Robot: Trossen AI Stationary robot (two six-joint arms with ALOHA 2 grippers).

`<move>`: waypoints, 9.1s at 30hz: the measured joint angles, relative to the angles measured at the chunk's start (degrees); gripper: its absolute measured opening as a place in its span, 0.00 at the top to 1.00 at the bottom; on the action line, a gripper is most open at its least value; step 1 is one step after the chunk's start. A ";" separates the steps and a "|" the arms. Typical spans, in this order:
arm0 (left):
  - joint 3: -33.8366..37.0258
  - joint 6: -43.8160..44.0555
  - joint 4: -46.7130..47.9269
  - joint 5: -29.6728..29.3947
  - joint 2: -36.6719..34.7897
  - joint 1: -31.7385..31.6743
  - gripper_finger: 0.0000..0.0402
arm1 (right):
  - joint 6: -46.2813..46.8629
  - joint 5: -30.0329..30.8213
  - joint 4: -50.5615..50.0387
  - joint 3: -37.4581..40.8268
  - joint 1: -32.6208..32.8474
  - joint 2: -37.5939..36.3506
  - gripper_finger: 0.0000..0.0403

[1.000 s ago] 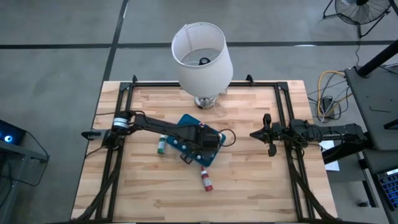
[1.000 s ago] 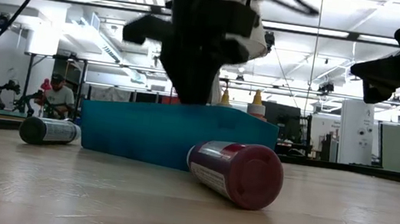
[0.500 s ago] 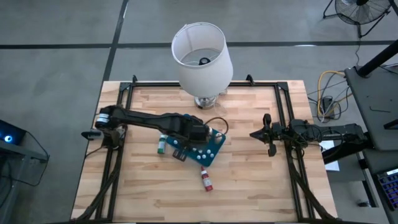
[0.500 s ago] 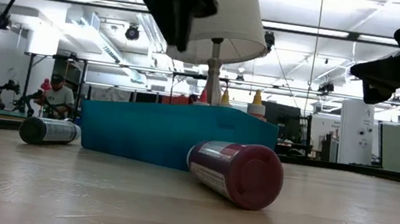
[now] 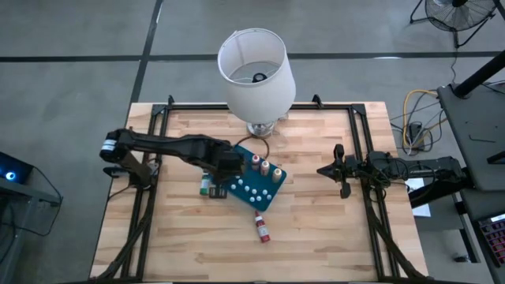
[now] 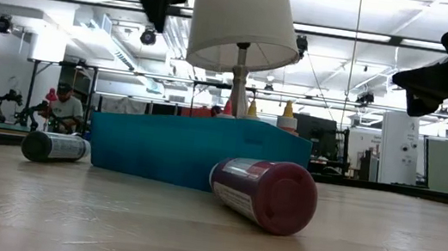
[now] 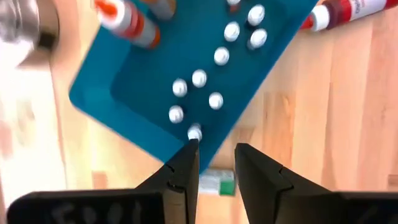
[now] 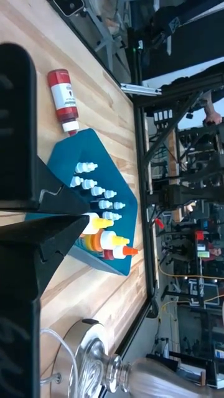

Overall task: Pick & Place food coloring
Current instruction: Put the large green food coloring bottle into the blue container

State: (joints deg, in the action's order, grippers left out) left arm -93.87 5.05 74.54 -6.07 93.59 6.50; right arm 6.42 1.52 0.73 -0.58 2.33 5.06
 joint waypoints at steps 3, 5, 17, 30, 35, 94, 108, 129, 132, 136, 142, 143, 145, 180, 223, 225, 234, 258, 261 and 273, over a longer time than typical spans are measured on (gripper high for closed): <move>4.90 5.08 -2.03 0.00 -3.48 0.01 0.81 | 0.00 0.00 0.00 0.00 0.02 0.00 0.98; 8.85 8.82 -5.18 0.00 -6.14 0.01 0.81 | 0.00 -0.03 0.00 0.00 0.02 0.00 0.98; 34.98 29.70 -26.16 -0.44 -21.06 -0.67 0.81 | 0.00 0.00 0.01 0.00 0.00 0.04 0.98; 39.92 50.18 -25.79 -9.40 -28.89 -3.59 0.81 | 0.00 -0.02 0.00 0.00 0.00 0.02 0.98; 39.92 53.58 -25.79 -9.03 -29.65 -4.70 0.76 | 0.00 0.00 0.01 0.00 0.01 0.04 0.98; 41.75 62.92 -22.32 7.89 -6.40 -17.50 0.49 | 0.00 -0.03 0.00 0.04 0.02 -0.02 0.98; 44.77 64.27 -27.53 10.04 -6.42 -17.50 0.49 | 0.00 0.00 0.01 0.04 0.01 0.04 0.98; 46.44 65.99 -27.59 9.10 -8.52 -18.82 0.49 | 0.00 0.00 0.02 0.04 0.01 0.00 0.98; 47.00 66.53 -28.06 9.08 -8.52 -18.93 0.49 | 0.00 0.00 0.02 0.04 0.02 -0.02 0.98; 48.12 67.13 -28.56 9.18 -8.52 -19.03 0.49 | 0.00 0.00 0.02 0.04 0.00 -0.04 0.98; 48.55 67.43 -29.17 9.57 -8.52 -19.07 0.49 | 0.00 -0.02 0.02 0.04 0.02 -0.04 0.98; 48.57 67.50 -29.13 9.59 -8.52 -19.14 0.49 | 0.00 -0.02 0.02 0.04 0.02 -0.04 0.98; 48.64 67.50 -29.18 9.57 -8.52 -19.27 0.49 | -0.02 -0.02 0.02 0.04 0.00 -0.04 0.98; 51.22 67.52 -28.93 11.51 -10.42 -20.69 0.73 | 0.00 -0.03 0.02 0.04 0.02 0.00 0.98; 46.56 70.43 -18.46 7.01 -27.70 -21.81 0.79 | 0.00 -0.02 0.00 0.02 0.00 0.01 0.98; 45.91 70.25 -19.55 6.13 -29.69 -21.71 0.79 | 0.00 -0.03 0.02 0.02 0.02 -0.04 0.98; 44.36 64.39 -31.81 2.56 -32.25 -19.41 0.79 | 0.00 -0.02 0.00 0.00 0.01 -0.02 0.98; 43.43 44.63 -57.49 -0.94 -22.61 -14.15 0.79 | 0.00 0.00 0.02 0.00 0.00 -0.01 0.98; 42.88 42.70 -57.46 -0.92 -22.61 -14.16 0.79 | 0.00 0.00 0.02 0.00 0.02 -0.02 0.98; 40.09 28.18 -60.71 -1.09 -22.64 -13.94 0.79 | 0.00 -0.03 0.02 0.00 0.00 -0.02 0.98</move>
State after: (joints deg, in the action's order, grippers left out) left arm -53.78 33.23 13.83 -7.16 70.96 -7.44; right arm 6.42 1.50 0.75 -0.58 2.33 5.04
